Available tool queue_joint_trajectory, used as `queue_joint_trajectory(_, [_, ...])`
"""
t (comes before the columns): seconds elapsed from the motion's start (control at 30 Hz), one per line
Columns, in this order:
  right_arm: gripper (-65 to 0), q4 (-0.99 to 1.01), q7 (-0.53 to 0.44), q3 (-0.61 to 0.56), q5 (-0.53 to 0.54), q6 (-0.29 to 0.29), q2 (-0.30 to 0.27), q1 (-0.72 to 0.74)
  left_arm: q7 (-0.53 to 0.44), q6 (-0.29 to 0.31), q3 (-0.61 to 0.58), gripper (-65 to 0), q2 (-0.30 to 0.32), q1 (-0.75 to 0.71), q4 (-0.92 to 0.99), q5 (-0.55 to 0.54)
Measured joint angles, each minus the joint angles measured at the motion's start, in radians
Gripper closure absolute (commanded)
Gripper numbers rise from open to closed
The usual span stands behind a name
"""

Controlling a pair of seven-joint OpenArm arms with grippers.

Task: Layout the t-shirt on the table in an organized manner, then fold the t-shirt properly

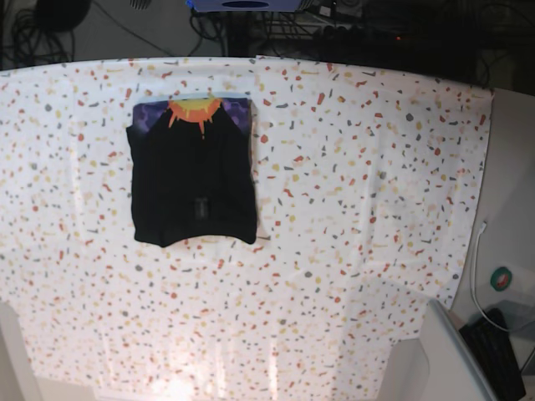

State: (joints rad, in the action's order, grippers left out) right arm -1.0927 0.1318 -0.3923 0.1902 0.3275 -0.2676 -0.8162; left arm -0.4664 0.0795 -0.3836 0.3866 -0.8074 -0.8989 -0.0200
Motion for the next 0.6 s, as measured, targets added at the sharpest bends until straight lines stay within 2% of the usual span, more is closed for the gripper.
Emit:
queue_joint_trajectory(0.03, [0.0,0.095,0.003,-0.028,0.024,-0.001,0.000,0.059,-0.010,0.000,0.000,0.0,-0.021,0.043,0.068,-0.012])
queue_joint_trajectory(0.07, [0.0,0.200,-0.037,-0.063,0.050,-0.001,-0.001,0.118,-0.034,0.003,-0.002,0.0,-0.043,0.087,0.144,-0.016])
queue_joint_trajectory(0.13, [0.0,0.437,-0.150,-0.127,0.108,-0.001,0.016,0.248,-0.093,0.002,0.007,0.0,-0.103,0.190,0.319,-0.019])
queue_joint_trajectory(0.2, [0.0,0.690,-0.264,-0.188,0.164,-0.013,0.051,0.367,-0.109,0.003,-0.004,0.0,-0.158,0.290,0.523,-0.019])
queue_joint_trajectory(0.27, [0.0,0.883,-0.436,-0.208,0.204,-0.089,0.084,0.458,-0.131,0.003,-0.004,0.0,-0.208,0.387,0.719,-0.015])
queue_joint_trajectory(0.3, [0.0,0.970,-0.513,-0.210,0.224,-0.152,0.100,0.496,-0.132,0.003,-0.004,0.0,-0.231,0.436,0.809,-0.016])
queue_joint_trajectory(0.37, [0.0,1.061,-0.585,-0.210,0.294,-0.262,0.129,0.544,-0.105,0.002,-0.004,0.0,-0.260,0.510,0.901,-0.015])
queue_joint_trajectory(0.43, [0.0,1.068,-0.557,-0.210,0.386,-0.341,0.148,0.561,-0.087,0.003,-0.004,0.0,-0.269,0.540,0.886,-0.018])
queue_joint_trajectory(0.53, [0.0,1.022,-0.506,-0.215,0.508,-0.363,0.167,0.555,-0.014,0.003,-0.004,0.0,-0.272,0.552,0.808,-0.018])
queue_joint_trajectory(0.6, [0.0,0.986,-0.494,-0.217,0.517,-0.366,0.166,0.552,0.013,0.006,-0.004,0.0,-0.269,0.549,0.773,-0.018])
